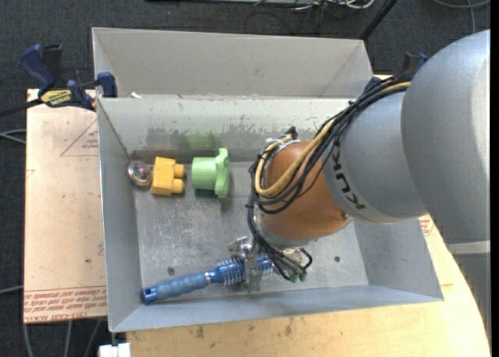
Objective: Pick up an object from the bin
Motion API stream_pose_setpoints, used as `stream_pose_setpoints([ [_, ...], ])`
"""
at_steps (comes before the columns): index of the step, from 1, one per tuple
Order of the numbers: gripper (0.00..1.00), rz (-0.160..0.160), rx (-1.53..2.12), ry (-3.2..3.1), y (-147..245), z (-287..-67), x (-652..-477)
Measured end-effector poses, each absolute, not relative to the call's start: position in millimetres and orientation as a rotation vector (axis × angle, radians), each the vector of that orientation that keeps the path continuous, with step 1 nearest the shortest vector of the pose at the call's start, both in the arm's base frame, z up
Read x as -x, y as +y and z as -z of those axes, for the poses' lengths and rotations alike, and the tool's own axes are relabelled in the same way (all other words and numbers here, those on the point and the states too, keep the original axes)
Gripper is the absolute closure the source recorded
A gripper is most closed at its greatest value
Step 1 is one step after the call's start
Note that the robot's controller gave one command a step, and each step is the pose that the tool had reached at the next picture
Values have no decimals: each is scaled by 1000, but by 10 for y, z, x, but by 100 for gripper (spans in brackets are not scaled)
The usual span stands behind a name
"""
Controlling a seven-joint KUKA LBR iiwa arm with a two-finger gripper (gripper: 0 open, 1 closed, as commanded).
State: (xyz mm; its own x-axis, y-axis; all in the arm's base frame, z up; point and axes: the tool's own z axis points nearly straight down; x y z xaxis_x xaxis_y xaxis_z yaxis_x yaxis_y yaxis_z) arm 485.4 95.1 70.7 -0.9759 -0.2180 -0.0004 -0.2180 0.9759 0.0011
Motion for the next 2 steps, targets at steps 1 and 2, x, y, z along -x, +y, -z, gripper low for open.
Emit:
stream_pose_setpoints([
  [1, 100, -2, 342, 3122, 953, -820, -4855],
  [2, 100, -2, 340, 3123, 954, -818, -4854],
])
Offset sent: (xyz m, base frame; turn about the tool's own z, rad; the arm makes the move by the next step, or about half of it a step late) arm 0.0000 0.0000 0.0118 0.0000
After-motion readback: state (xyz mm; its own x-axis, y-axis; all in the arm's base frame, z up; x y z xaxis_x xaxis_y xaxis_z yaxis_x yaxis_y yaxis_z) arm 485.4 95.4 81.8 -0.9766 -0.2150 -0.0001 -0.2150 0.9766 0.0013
